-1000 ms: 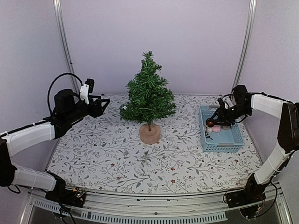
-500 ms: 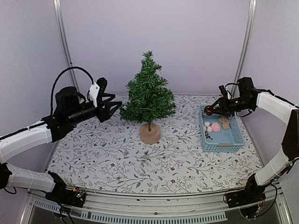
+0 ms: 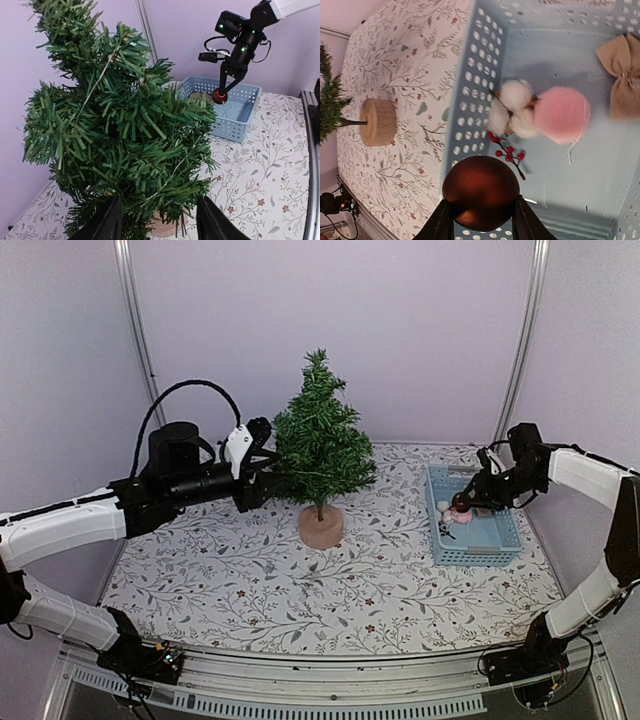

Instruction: Decorate the small christmas tree

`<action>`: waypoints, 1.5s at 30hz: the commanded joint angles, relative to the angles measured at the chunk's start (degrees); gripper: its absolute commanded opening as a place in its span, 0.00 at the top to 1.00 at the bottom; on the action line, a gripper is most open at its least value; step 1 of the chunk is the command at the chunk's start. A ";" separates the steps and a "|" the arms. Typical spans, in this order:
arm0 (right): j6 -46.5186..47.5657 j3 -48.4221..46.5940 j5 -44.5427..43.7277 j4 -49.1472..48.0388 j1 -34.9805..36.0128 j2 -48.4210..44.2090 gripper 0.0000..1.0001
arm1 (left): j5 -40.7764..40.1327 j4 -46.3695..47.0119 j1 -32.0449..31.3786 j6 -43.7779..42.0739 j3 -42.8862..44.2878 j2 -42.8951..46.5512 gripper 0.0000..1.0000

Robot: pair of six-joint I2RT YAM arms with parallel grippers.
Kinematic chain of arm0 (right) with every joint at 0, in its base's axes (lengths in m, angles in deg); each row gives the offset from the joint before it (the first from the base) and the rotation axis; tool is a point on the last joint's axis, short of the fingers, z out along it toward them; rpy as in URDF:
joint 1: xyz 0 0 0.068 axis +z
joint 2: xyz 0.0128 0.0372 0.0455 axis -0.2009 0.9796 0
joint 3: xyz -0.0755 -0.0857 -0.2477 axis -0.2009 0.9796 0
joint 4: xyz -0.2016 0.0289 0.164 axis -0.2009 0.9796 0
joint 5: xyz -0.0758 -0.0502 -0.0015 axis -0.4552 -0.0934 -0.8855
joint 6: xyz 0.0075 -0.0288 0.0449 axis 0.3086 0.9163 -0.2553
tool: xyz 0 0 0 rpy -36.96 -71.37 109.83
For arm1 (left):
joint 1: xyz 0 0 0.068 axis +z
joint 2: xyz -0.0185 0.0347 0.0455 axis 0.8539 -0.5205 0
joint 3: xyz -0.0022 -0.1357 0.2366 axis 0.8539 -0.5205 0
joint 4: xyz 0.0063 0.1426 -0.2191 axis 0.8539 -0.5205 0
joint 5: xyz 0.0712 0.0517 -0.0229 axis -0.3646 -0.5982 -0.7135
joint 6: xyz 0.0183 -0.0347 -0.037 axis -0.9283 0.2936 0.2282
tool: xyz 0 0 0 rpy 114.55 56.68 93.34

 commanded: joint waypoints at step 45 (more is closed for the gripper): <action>-6.86 -0.58 13.50 -13.28 -1.39 -3.91 0.61 | -3.97 -0.58 -2.98 -2.38 1.97 3.00 0.45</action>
